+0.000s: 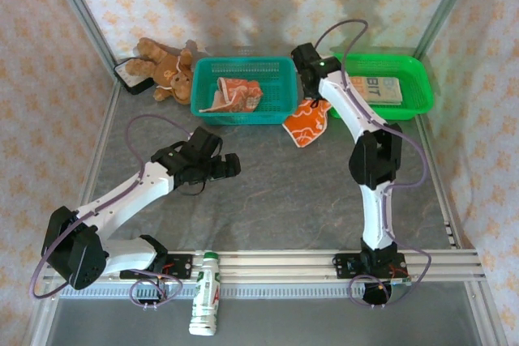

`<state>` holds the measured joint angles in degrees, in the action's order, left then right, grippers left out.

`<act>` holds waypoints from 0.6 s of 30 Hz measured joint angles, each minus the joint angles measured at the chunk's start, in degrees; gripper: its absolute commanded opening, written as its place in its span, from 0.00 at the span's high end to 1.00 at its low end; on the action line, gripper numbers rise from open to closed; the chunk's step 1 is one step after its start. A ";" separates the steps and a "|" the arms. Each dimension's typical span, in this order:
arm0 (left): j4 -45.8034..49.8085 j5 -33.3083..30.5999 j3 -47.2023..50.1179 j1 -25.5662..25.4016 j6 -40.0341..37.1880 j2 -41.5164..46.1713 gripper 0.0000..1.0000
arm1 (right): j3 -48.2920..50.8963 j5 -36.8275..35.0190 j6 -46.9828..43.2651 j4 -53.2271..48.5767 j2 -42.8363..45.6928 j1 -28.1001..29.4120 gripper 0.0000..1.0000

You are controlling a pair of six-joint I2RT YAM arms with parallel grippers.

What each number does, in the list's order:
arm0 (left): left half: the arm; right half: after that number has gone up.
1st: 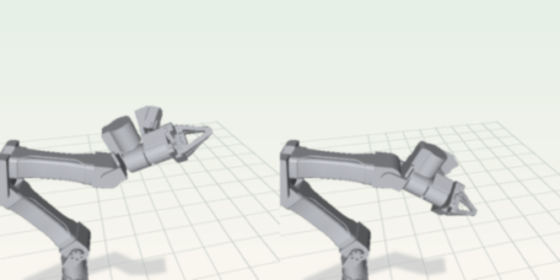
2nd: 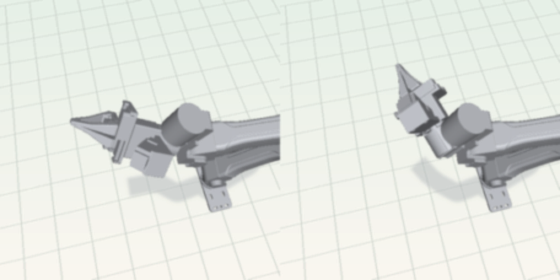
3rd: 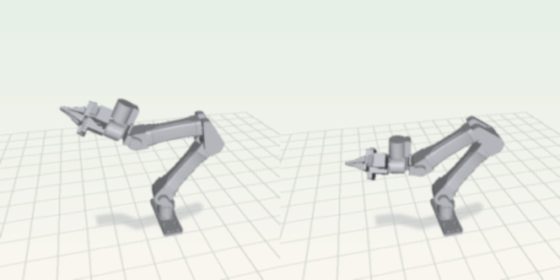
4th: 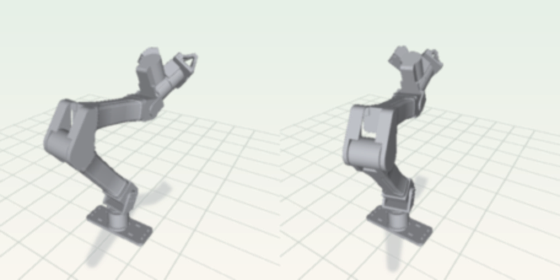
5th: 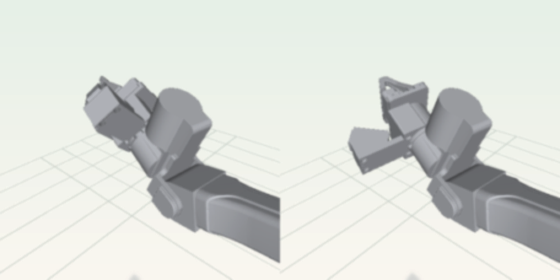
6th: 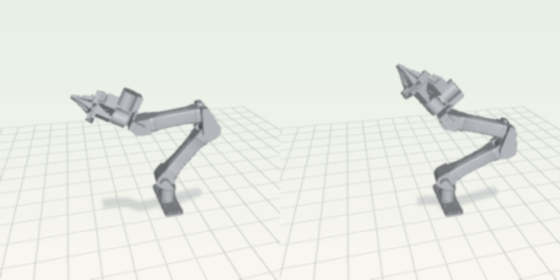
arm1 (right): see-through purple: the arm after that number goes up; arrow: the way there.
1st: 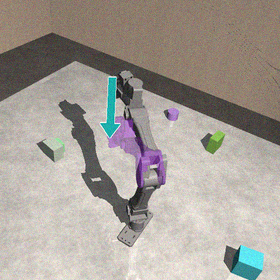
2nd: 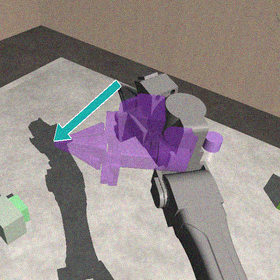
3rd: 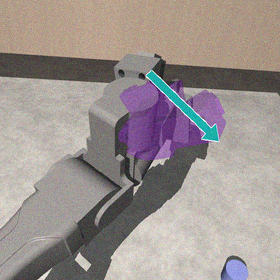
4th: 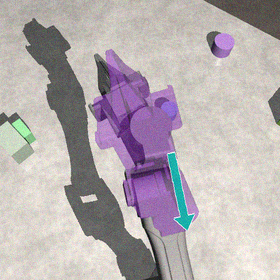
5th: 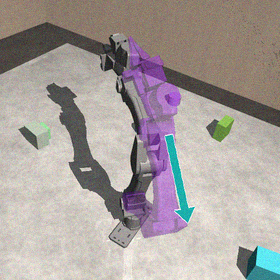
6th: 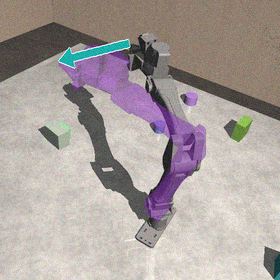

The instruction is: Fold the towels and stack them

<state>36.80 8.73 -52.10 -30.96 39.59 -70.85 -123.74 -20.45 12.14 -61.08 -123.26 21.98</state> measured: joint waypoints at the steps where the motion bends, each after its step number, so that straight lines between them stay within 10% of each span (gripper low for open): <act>1: 0.17 0.02 -0.17 0.13 -0.11 0.00 0.00 | -2.82 -0.26 -0.46 -0.68 -1.22 -0.39 1.00; 18: 1.49 0.94 -4.61 1.03 -0.74 -4.59 0.00 | -23.41 -1.99 -5.84 -0.50 -8.24 -9.16 1.00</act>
<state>38.28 9.67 -56.71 -29.93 38.85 -75.44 -147.15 -22.44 6.31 -61.58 -131.50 12.82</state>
